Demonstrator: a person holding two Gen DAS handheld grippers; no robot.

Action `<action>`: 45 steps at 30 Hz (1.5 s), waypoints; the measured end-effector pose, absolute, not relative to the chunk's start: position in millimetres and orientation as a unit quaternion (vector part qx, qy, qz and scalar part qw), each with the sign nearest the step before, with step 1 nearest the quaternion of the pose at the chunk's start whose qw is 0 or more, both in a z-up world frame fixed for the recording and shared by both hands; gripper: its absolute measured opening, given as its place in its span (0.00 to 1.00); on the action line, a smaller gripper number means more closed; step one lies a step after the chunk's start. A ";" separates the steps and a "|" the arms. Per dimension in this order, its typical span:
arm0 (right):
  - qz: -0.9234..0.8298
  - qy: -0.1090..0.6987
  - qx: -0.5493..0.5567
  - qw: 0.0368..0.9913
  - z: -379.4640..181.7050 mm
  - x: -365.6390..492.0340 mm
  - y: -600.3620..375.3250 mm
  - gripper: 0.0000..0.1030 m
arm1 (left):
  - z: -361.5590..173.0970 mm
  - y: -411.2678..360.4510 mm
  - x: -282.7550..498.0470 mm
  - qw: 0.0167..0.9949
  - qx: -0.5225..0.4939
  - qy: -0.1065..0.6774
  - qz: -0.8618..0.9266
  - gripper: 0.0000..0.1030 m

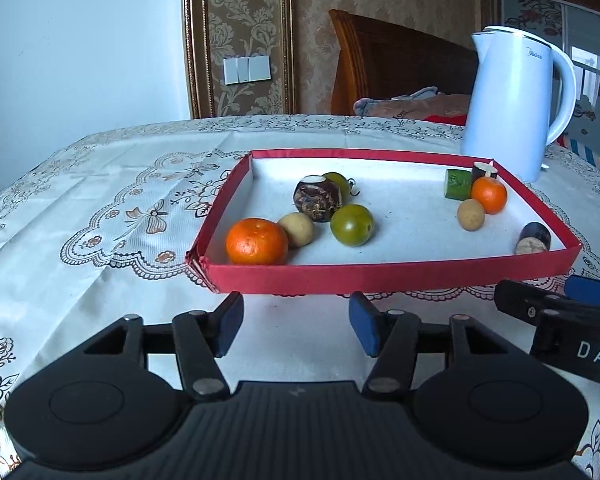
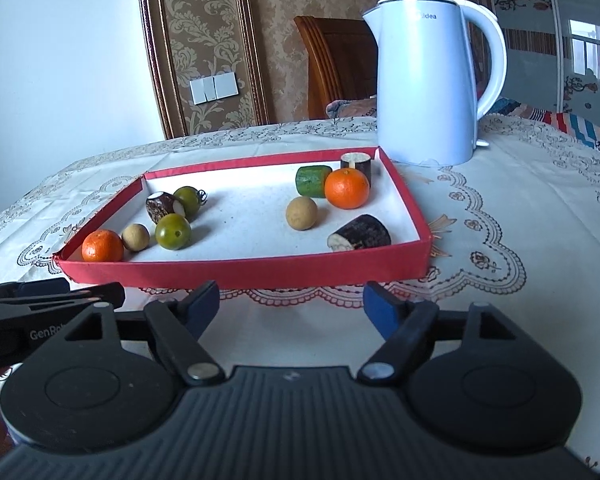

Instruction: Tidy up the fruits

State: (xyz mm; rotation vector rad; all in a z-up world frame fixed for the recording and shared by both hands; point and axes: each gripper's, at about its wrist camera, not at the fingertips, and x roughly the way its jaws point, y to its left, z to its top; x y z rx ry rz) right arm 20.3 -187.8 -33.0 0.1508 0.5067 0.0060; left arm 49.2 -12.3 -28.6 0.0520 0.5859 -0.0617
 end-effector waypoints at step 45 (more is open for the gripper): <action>0.005 0.255 0.091 0.963 -35.4 22.0 -191.9 0.76 | -20.2 -17.9 36.6 0.966 0.038 0.255 -0.018 0.89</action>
